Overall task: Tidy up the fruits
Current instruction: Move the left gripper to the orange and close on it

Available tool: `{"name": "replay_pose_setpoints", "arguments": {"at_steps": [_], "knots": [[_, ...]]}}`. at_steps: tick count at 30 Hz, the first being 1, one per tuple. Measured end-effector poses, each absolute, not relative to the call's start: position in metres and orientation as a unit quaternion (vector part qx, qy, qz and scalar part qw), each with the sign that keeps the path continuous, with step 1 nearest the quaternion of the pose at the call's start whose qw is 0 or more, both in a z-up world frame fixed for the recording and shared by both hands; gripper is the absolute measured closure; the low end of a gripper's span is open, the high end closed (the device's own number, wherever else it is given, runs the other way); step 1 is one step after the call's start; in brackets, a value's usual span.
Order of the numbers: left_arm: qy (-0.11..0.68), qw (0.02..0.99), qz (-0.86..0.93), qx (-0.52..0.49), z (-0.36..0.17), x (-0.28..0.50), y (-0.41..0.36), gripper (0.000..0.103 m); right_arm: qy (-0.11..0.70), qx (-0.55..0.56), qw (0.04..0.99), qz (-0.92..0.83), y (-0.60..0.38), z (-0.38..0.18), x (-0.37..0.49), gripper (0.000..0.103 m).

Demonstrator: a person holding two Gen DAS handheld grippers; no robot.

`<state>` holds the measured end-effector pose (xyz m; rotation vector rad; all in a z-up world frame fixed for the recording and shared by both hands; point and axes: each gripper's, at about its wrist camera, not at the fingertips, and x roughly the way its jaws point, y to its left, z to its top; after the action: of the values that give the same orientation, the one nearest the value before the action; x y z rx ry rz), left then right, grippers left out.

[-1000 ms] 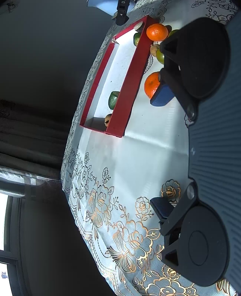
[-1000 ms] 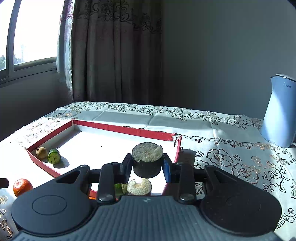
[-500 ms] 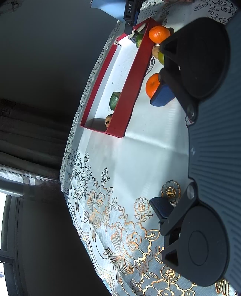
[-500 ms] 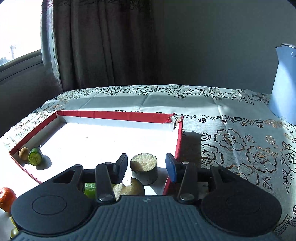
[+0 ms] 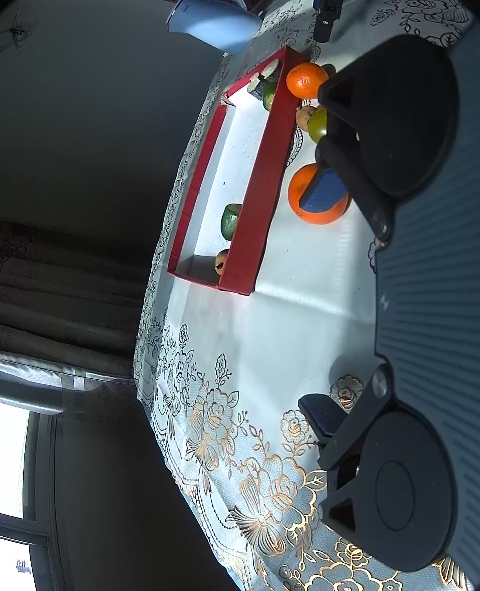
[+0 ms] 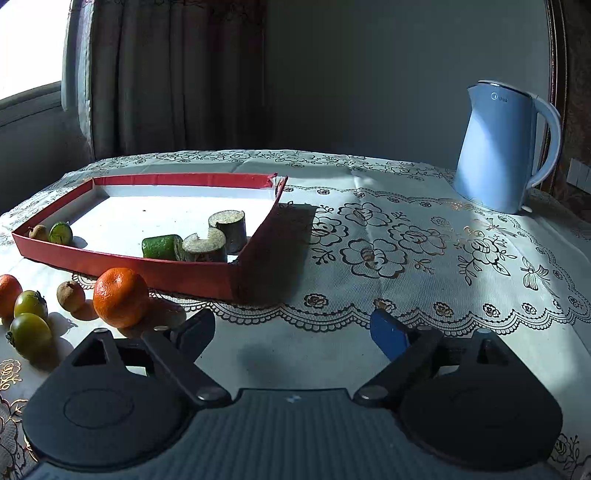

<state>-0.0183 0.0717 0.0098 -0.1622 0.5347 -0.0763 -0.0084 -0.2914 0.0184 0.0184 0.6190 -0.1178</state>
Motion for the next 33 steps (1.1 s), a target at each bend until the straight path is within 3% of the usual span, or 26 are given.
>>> {"name": "replay_pose_setpoints", "arguments": {"at_steps": [3,21,24,30,33], "knots": [[0.266,0.961,-0.040,-0.067,0.010,-0.017,0.068,0.000,0.342,-0.002,0.937,-0.070,-0.289,0.012,0.002,0.000],[0.264,0.961,-0.072,0.049,0.018,-0.001,0.010,0.000,0.351,0.037,0.933,-0.063,-0.299,0.009,0.003,0.000],[0.275,0.957,-0.084,0.044,0.014,0.007,0.009,0.004,0.351,0.037,0.933,-0.063,-0.299,0.009,0.002,0.000],[0.292,0.949,-0.111,0.039,0.009,0.014,0.003,0.027,0.351,0.038,0.933,-0.063,-0.299,0.009,0.003,0.000],[0.300,0.944,-0.131,0.030,0.007,0.014,0.001,0.047,0.351,0.039,0.934,-0.063,-0.299,0.010,0.003,0.000]]}}
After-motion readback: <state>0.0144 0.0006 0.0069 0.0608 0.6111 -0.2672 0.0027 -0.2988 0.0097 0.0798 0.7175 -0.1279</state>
